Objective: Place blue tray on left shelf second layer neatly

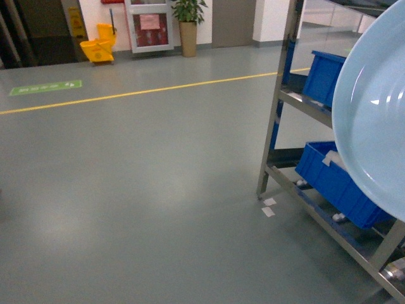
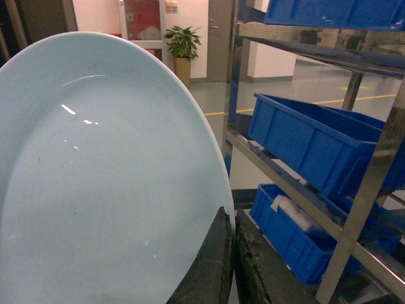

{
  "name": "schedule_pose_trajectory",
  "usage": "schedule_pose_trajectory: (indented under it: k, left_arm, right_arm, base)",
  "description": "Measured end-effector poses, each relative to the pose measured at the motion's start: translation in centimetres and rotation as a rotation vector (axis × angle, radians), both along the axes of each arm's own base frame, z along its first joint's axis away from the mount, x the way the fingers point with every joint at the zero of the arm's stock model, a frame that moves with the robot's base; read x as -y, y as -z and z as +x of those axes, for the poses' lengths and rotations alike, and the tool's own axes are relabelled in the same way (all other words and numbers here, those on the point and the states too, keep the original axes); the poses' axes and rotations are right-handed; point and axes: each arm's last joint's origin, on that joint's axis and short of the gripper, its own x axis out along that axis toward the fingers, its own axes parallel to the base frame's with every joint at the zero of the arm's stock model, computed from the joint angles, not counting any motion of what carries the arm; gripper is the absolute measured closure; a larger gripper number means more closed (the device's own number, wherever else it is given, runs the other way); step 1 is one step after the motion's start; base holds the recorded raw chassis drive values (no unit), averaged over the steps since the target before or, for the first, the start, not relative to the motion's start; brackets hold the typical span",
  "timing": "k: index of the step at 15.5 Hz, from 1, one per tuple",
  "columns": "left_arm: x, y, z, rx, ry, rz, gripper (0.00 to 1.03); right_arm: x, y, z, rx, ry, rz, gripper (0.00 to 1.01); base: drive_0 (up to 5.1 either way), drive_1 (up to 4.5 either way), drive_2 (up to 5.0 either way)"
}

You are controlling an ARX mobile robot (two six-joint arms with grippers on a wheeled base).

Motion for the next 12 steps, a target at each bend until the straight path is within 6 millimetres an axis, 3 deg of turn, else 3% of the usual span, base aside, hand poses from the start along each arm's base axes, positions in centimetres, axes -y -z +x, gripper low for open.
schedule_pose_trajectory:
  k: [12]
  left_arm:
    - [0.01, 0.07, 0.00, -0.008, 0.001, 0.000, 0.05]
  right_arm:
    - [-0.01, 0.10, 0.04, -0.008, -0.002, 0.000, 0.99]
  base:
    - [-1.5, -1.48, -1.5]
